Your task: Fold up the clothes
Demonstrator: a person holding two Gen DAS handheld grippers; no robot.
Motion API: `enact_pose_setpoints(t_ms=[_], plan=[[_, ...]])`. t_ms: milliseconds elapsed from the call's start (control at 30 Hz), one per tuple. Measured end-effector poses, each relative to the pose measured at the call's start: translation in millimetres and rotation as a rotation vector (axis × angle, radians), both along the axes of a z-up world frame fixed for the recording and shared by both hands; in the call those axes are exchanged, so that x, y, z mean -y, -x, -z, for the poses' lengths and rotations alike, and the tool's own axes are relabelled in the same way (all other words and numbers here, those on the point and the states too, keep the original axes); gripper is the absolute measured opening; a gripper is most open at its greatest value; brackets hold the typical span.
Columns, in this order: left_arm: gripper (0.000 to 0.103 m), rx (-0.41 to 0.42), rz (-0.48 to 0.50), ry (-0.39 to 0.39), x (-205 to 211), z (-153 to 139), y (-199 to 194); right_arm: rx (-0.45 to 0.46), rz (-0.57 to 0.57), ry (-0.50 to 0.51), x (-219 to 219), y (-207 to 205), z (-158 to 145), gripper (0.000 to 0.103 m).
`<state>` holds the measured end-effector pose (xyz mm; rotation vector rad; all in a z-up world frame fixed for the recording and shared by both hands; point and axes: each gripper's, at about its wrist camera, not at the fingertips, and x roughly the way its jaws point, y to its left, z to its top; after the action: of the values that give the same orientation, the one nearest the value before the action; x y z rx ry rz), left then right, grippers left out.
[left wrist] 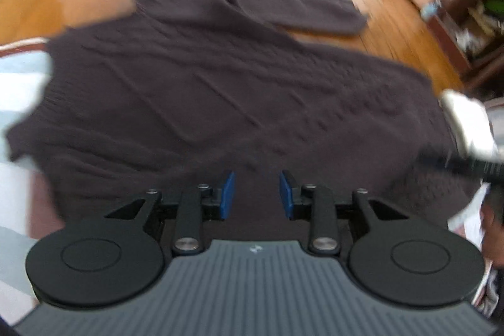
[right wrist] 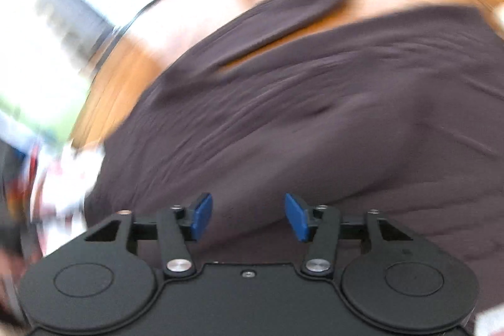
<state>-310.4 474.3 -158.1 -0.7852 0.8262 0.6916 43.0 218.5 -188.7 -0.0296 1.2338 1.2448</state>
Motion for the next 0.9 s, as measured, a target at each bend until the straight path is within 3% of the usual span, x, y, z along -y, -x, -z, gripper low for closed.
enact_pose_setpoints(t_ms=[100,300,367,433,467,533,633,667,700,767,833,900], plan=[[0.03,0.012,0.051,0.03,2,13,-22,-0.061,0.137,-0.022,12,-33,5,0.066],[0.03,-0.082,0.098,0.025,11,30,-41,0.096,0.211,0.103,-13,-41,27,0.067],[0.03,-0.121,0.082,0.006,20,27,-38,0.122,0.183,0.102,-20,-39,30,0.068],[0.03,-0.145,0.068,0.009,26,29,-31,0.26,0.12,0.093,-20,-35,18,0.029],[0.03,-0.152,0.065,0.008,29,29,-27,0.34,0.09,0.098,-23,-31,13,0.02],[0.03,-0.168,0.063,0.011,31,28,-23,0.457,0.093,0.078,-21,-21,3,0.019],[0.03,-0.17,0.052,0.023,27,30,-23,0.507,0.07,0.112,-26,-22,5,0.021],[0.03,-0.171,0.049,0.027,26,29,-23,0.504,0.064,0.143,-28,-25,11,0.026],[0.03,-0.176,0.056,0.023,25,29,-26,0.495,0.066,0.163,-28,-30,14,0.039],[0.03,-0.187,0.07,0.011,23,29,-30,0.453,0.101,0.162,-20,-41,13,0.046],[0.031,-0.185,0.074,0.014,22,29,-31,0.364,0.155,0.127,-4,-46,3,0.048],[0.033,-0.178,0.08,0.017,21,28,-32,0.341,0.118,0.075,6,-35,-6,0.049]])
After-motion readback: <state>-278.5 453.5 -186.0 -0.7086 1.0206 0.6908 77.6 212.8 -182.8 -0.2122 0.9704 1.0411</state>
